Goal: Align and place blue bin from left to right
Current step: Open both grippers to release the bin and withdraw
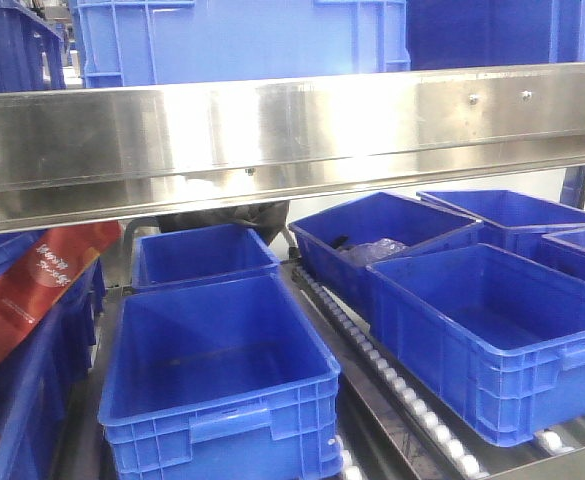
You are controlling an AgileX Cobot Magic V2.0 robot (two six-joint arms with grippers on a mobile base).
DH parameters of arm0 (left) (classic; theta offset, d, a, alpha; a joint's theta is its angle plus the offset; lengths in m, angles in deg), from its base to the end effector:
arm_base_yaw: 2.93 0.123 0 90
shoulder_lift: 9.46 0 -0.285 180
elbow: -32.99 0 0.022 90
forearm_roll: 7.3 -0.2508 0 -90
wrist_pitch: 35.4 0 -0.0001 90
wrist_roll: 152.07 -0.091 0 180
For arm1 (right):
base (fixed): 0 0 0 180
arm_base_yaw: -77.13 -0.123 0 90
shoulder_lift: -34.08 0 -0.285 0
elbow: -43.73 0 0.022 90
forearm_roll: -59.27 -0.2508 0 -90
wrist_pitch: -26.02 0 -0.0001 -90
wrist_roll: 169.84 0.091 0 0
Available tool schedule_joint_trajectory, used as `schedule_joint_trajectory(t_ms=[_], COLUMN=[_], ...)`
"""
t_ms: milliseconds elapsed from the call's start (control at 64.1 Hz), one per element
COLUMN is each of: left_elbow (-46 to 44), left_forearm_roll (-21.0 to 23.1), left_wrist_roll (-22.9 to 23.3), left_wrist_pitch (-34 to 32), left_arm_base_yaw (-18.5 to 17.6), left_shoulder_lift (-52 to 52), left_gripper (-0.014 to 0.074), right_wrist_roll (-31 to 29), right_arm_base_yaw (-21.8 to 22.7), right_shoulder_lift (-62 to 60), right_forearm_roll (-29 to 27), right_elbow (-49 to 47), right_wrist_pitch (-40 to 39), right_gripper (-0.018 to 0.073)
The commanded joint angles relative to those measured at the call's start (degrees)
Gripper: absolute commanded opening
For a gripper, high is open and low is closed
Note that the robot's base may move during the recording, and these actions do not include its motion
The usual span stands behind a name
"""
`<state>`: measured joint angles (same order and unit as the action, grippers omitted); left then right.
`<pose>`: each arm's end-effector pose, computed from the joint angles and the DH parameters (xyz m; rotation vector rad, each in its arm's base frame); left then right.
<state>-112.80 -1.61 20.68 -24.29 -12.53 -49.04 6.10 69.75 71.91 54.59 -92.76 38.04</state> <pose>0.1039 -0.0193 0.4038 0.1609 1.4734 -0.1263 0.1092 0.0157 0.3519 -0.1106 1.6263 0.1197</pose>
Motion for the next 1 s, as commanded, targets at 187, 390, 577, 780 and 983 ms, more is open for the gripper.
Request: schedule_joint_trajectory(t_ms=[187, 390, 577, 780, 983], left_elbow=[14.7, 17.3, 17.3, 17.3, 17.3], left_forearm_roll=[1.6, 1.6, 1.6, 1.6, 1.5], left_wrist_roll=[0.0, 0.0, 0.0, 0.0, 0.0], left_wrist_pitch=[-1.0, 1.1, 1.1, 1.1, 1.1], left_arm_base_yaw=[0.3, 0.3, 0.3, 0.3, 0.3], left_shoulder_lift=[12.3, 16.1, 16.2, 16.2, 16.2], left_gripper=[-0.0111, -0.0111, -0.0111, -0.0111, -0.0111], right_wrist_roll=[-0.5, -0.5, -0.5, -0.5, -0.5], right_arm_base_yaw=[0.3, 0.3, 0.3, 0.3, 0.3], right_shoulder_lift=[-10.2, -11.7, -11.7, -11.7, -11.7], right_forearm_roll=[0.2, 0.2, 0.2, 0.2, 0.2], right_elbow=[11.4, 13.8, 13.8, 13.8, 13.8], right_wrist_pitch=[-4.3, -7.7, -8.2, -8.2, -8.2], right_gripper=[-0.0067, -0.0067, -0.0067, -0.0067, -0.0067])
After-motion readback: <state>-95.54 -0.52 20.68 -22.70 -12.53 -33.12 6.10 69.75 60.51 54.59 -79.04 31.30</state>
